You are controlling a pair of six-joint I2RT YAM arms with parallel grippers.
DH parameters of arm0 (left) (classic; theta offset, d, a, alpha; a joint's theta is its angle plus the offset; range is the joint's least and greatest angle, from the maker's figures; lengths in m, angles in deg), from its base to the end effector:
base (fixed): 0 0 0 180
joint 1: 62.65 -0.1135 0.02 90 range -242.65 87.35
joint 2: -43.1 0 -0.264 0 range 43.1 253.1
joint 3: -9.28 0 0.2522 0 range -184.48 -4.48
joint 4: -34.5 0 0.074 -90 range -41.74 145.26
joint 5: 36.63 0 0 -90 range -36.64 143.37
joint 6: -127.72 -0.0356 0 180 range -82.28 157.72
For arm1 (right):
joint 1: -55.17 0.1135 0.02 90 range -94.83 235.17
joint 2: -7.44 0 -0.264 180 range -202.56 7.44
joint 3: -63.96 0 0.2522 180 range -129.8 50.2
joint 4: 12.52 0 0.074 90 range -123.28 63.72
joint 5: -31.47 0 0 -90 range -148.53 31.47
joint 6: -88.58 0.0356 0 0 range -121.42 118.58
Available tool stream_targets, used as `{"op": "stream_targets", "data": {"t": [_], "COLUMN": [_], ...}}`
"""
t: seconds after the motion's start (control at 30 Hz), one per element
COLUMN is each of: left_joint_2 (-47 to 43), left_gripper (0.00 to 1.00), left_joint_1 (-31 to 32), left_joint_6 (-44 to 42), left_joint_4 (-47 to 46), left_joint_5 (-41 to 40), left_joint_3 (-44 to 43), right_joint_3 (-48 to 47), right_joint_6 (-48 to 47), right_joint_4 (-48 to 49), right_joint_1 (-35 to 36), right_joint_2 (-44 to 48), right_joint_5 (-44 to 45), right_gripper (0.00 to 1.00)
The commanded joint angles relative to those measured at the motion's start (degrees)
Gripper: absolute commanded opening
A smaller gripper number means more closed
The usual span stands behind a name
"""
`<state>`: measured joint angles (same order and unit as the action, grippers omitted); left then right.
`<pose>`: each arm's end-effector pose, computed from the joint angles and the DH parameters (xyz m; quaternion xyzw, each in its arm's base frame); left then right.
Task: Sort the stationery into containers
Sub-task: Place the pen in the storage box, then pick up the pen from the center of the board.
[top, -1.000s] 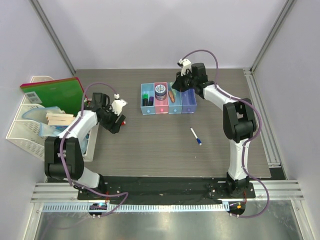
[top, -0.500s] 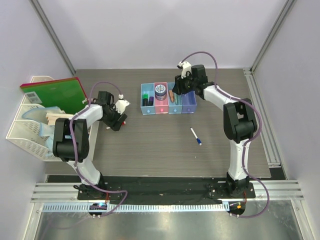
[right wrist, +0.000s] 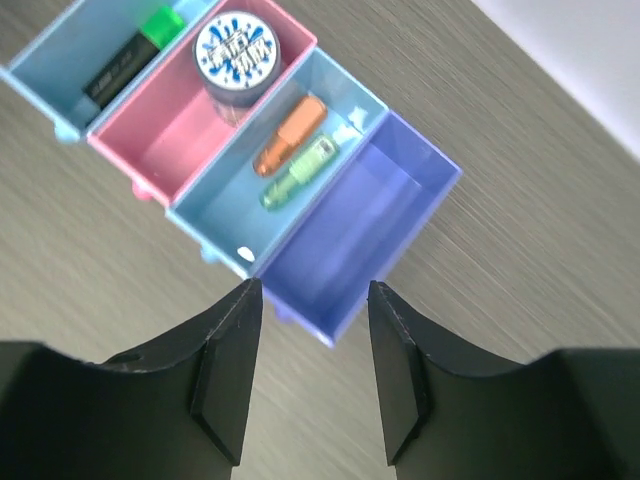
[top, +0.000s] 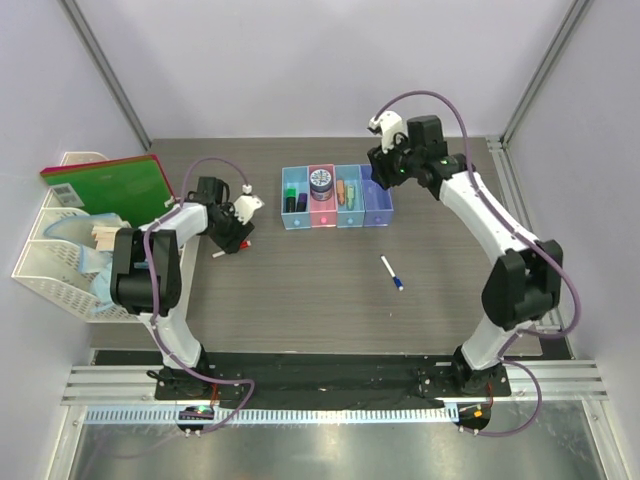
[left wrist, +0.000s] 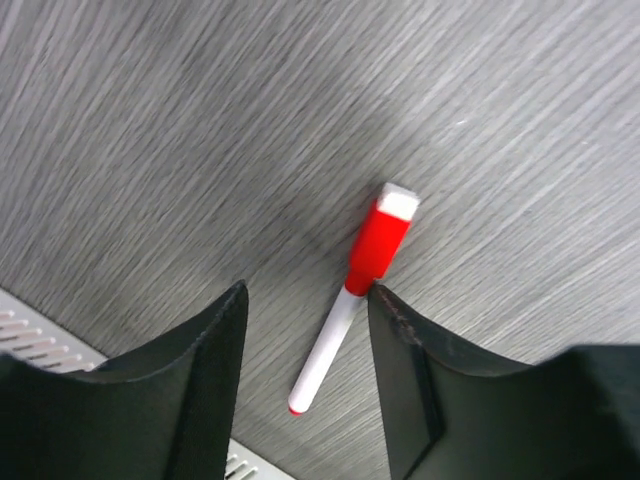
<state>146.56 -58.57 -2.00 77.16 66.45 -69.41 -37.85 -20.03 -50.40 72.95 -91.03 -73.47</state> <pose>0.3507 -0.0331 0.1642 0.3841 0.8957 -0.0468 0.2193 0.3780 0.1309 0.3279 -0.3315 0.8149 0.1117 0.4622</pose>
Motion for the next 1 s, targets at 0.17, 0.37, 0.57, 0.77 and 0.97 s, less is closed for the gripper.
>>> {"op": "stream_targets", "data": {"t": [0.17, 0.37, 0.57, 0.77, 0.97], "left_joint_2": [3.76, 5.0, -0.17, -6.33, -10.82], "left_gripper": [0.06, 0.0, 0.0, 0.0, 0.0], "left_joint_1": [-0.21, -0.21, -0.21, -0.21, -0.12], "left_joint_6": [-5.1, -3.43, 2.36, 8.25, 12.82], "left_joint_4": [8.08, 11.35, 11.0, 11.26, 10.39], "left_joint_5": [6.43, 6.43, 10.37, 16.97, 19.7], "left_joint_3": [-1.86, -4.51, -4.86, -8.01, -13.2], "right_joint_3": [10.78, 14.4, 11.67, 16.24, 22.04], "right_joint_6": [-26.02, -33.6, -24.57, -15.85, -12.77], "right_joint_4": [-20.62, -25.62, -31.87, -29.32, -25.63], "right_joint_1": [0.15, 1.82, 4.63, 5.07, 6.21], "right_joint_2": [11.46, 14.19, 9.01, 3.03, 1.18], "right_joint_5": [9.05, 11.69, 8.62, 4.04, 4.48], "right_gripper": [0.58, 0.67, 0.68, 0.65, 0.64]}}
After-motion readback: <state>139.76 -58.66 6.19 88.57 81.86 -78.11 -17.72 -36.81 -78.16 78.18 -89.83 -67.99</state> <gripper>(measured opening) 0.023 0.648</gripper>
